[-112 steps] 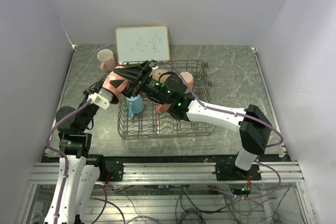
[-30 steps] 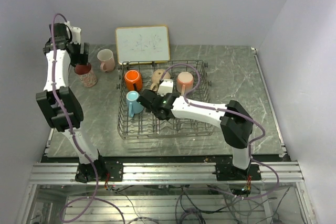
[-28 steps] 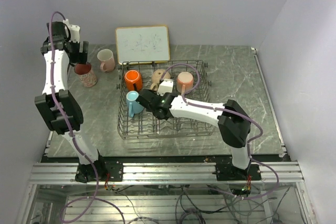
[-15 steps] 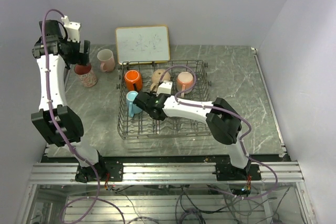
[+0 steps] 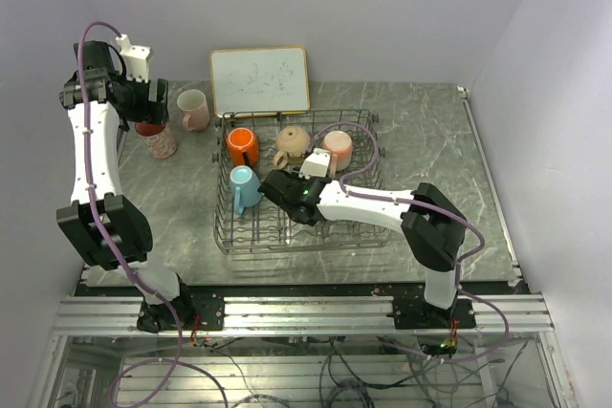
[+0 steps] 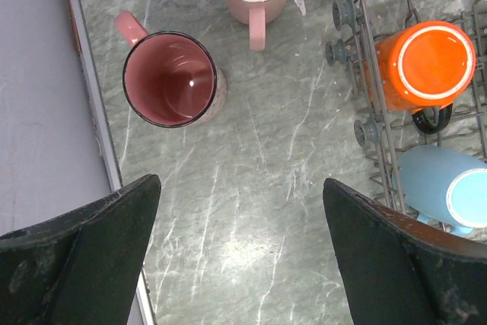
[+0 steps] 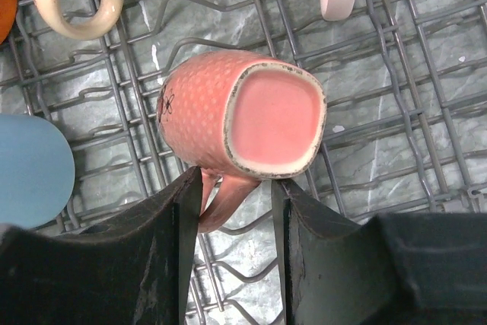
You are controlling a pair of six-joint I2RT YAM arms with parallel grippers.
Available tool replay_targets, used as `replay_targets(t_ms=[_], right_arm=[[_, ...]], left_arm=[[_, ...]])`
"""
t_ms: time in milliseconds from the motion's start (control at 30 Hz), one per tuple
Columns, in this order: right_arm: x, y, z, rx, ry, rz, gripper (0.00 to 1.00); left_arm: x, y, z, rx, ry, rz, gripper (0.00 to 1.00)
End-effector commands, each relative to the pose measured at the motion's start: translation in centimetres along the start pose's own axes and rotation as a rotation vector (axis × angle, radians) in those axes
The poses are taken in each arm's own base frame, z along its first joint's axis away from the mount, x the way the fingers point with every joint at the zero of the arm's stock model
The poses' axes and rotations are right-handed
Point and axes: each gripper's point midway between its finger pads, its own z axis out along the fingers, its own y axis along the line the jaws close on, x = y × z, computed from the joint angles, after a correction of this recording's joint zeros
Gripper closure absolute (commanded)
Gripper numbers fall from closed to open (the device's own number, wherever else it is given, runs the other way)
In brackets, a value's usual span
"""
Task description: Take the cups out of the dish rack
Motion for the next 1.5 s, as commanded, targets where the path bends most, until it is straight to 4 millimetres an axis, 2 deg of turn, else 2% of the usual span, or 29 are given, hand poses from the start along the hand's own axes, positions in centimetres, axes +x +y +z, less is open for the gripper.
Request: replay_targets(t_ms=[0,333,433,600,800,833,967,1100,1233,1467], right_arm=[[0.5,-1.3,0.3,0.002,0.002,-0.084,0.61],[1.0,0.9,1.8,-0.07,0.074,-0.13,0.6],[0.8,1.4,1.9,-0.072,0.068,-0.145,0.63],[0.6,2.0,2.0,-0.083,0.067,-0.158,0.83],[0.0,1.8,1.5,-0.082,0.056,-0.158,1.0],[-0.3,1.8,1.2,-0.087,0.051,-0.151,1.0],[-2.1,2.5,-0.4,-0.136,0.027,-0.127,1.0],[-5.4,4.2,-3.2,-0.257,-0.024,-0.087,1.0],[-8.4,6.0,-6.5,-0.419,-0.05,-0.034,1.0],[-11.2,8.4,-10.8,-0.65,0.009,0.038,1.0]], left_arm=[[-0.6,-1.2,-1.4,0.029,-0.033,-0.005,0.01],[-0.4,-1.5,-1.8,0.032,-0.037,-0.005,0.01],[-0.3,-1.5,-1.8,0.03,-0.035,-0.006,0.01],[-0.1,-1.5,-1.6,0.034,-0.033,-0.012,0.01],[-0.3,-1.8,-1.9,0.045,-0.046,0.0,0.01],[-0.2,-2.0,-1.9,0.052,-0.046,0.002,0.01],[0.0,-3.3,-2.1,0.117,-0.052,0.018,0.01],[0.2,-4.9,-2.7,0.183,-0.092,0.064,0.01],[1.5,-8.1,-3.7,0.312,-0.182,0.187,0.01],[4.3,-14.2,-5.2,0.481,-0.307,0.393,0.01]])
